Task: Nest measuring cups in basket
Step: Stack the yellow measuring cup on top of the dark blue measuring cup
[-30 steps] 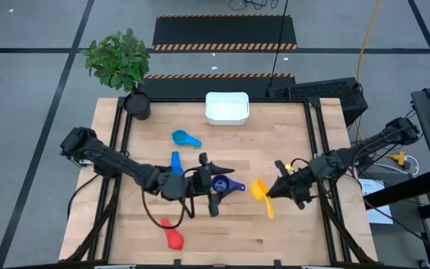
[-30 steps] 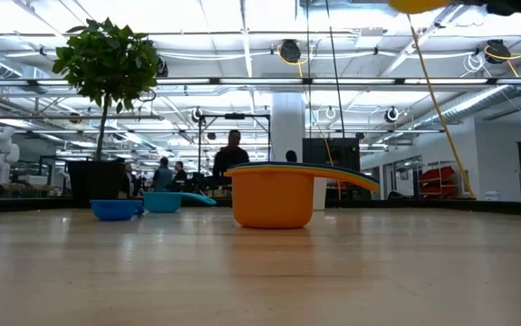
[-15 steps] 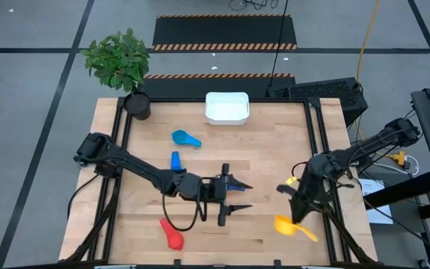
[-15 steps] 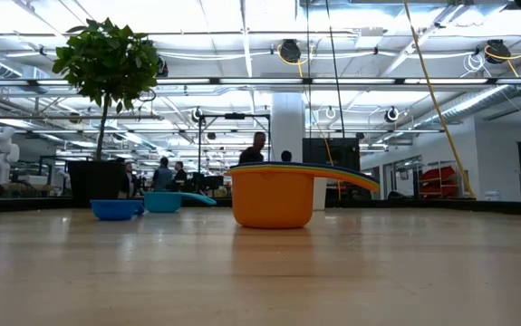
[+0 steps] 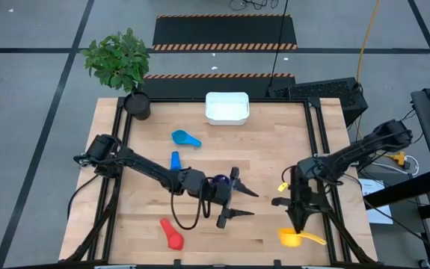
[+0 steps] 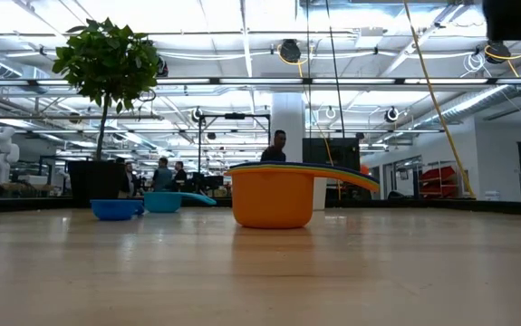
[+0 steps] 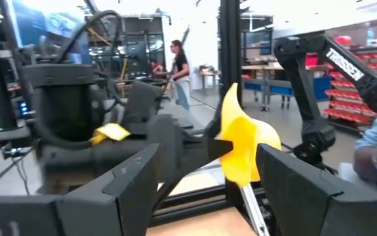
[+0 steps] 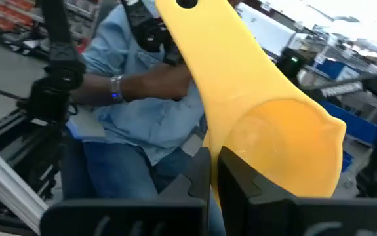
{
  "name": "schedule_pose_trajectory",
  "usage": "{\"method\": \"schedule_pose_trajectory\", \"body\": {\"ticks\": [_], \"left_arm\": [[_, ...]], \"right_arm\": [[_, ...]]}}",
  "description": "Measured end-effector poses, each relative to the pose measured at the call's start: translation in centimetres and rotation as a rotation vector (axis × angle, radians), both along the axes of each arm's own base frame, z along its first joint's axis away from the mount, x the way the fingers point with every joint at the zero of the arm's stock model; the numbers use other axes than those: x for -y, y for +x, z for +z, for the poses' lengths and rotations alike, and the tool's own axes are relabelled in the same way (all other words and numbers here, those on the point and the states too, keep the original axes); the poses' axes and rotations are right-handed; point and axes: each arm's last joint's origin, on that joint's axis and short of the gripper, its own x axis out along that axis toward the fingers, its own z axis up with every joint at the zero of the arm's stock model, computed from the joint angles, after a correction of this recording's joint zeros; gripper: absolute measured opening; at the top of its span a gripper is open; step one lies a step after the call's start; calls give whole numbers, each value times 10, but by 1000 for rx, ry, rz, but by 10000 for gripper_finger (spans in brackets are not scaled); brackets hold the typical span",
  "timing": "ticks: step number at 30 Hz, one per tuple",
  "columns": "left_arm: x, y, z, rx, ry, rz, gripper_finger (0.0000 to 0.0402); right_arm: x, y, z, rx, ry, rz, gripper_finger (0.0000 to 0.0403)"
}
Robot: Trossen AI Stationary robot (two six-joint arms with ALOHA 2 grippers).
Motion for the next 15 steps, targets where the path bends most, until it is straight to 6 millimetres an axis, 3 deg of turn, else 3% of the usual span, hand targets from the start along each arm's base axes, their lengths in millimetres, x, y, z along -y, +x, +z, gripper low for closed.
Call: {"method": "schedule_pose_trajectory", "body": {"ticks": [4, 15], "left_arm": [[6, -2, -2, -21, 16, -15, 241], [13, 0, -14, -83, -24, 93, 135]], "right_arm": [[9, 7, -1, 3, 13, -10, 2], [23, 16, 0, 13, 11, 64, 2]]}}
